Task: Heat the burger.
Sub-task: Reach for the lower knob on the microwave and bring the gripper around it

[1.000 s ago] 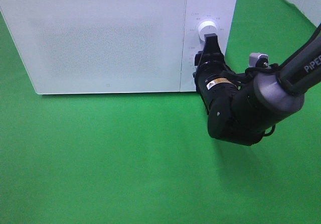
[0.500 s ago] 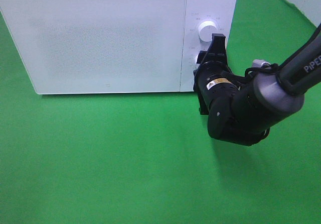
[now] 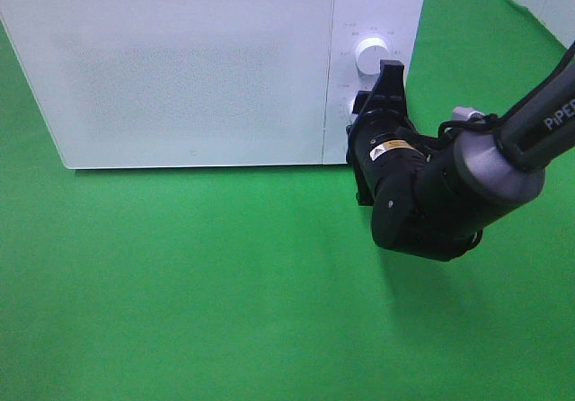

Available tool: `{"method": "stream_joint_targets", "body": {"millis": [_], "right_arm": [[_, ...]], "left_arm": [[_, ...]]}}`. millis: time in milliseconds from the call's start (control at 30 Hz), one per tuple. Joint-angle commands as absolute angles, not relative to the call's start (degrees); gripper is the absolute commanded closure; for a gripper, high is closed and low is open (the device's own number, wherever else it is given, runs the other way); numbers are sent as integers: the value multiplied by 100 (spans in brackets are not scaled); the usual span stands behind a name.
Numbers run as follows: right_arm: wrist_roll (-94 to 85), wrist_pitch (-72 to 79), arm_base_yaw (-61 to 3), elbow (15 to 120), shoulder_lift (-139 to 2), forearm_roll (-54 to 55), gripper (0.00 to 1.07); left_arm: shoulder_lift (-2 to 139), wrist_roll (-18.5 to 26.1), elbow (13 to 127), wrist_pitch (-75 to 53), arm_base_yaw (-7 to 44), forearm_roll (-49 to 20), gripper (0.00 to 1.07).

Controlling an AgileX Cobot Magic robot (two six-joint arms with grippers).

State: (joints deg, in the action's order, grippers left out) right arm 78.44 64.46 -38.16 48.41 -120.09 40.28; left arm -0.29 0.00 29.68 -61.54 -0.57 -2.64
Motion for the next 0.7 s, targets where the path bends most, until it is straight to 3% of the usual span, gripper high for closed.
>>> {"method": "stream_joint_targets", "body": {"millis": [33, 700], "right_arm": [[7958, 8193, -3822, 5139, -11883, 3123, 94], [7168, 8210, -3822, 5122, -11860, 4005, 53]], "left_arm": [[-69, 0, 2951, -6119, -29, -309, 7], [-69, 0, 2951, -6119, -29, -309, 7]]}}
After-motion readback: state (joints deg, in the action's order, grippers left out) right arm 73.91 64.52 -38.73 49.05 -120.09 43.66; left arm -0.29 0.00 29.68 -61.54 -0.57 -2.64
